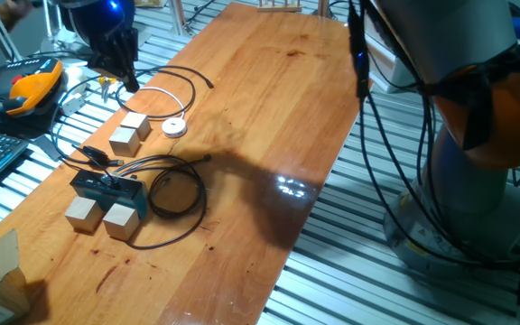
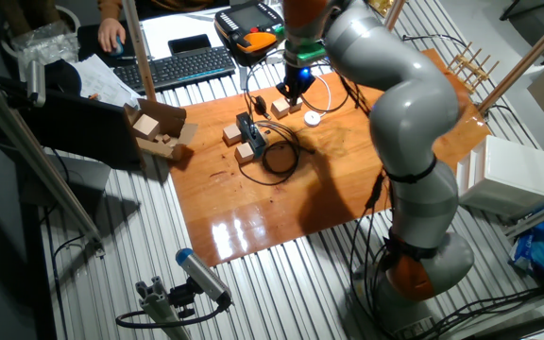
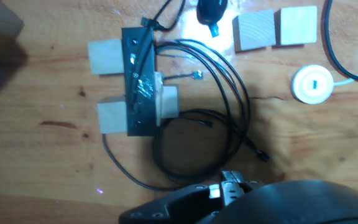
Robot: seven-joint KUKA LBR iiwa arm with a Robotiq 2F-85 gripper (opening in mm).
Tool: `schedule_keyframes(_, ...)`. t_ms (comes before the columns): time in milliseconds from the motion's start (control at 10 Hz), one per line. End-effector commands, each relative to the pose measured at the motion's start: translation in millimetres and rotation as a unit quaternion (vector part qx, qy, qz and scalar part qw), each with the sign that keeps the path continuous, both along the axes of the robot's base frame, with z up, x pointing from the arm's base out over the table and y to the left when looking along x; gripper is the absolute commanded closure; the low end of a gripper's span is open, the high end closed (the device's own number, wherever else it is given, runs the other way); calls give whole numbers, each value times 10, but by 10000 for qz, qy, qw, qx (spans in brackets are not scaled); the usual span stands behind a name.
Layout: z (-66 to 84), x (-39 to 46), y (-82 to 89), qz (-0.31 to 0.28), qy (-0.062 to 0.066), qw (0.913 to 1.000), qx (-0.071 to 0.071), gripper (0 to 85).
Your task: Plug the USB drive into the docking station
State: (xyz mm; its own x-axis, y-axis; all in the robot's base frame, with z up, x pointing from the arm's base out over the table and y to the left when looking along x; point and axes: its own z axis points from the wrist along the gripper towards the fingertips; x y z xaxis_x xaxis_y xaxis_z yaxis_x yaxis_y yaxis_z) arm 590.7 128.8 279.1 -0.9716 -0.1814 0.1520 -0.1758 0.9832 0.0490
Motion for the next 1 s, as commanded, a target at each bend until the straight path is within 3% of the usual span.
schedule_keyframes(0, 7, 1, -9, 5, -30, 10000, 23, 850)
schedule_keyframes(100, 7, 1, -9, 50, 62, 9997, -215, 850)
schedule_keyframes(200, 7, 1, -9, -26, 153, 9995, -274, 850)
schedule_keyframes(300, 7, 1, -9, -20, 153, 9992, -364, 850)
schedule_keyframes(400, 7, 1, -9, 25, 161, 9993, -333, 850)
schedule_keyframes(600, 7, 1, -9, 79, 62, 9993, -348, 850)
schedule_keyframes(700, 7, 1, -9, 13, 39, 9998, -190, 850)
schedule_keyframes(900, 7, 1, -9, -31, 116, 9999, -114, 850)
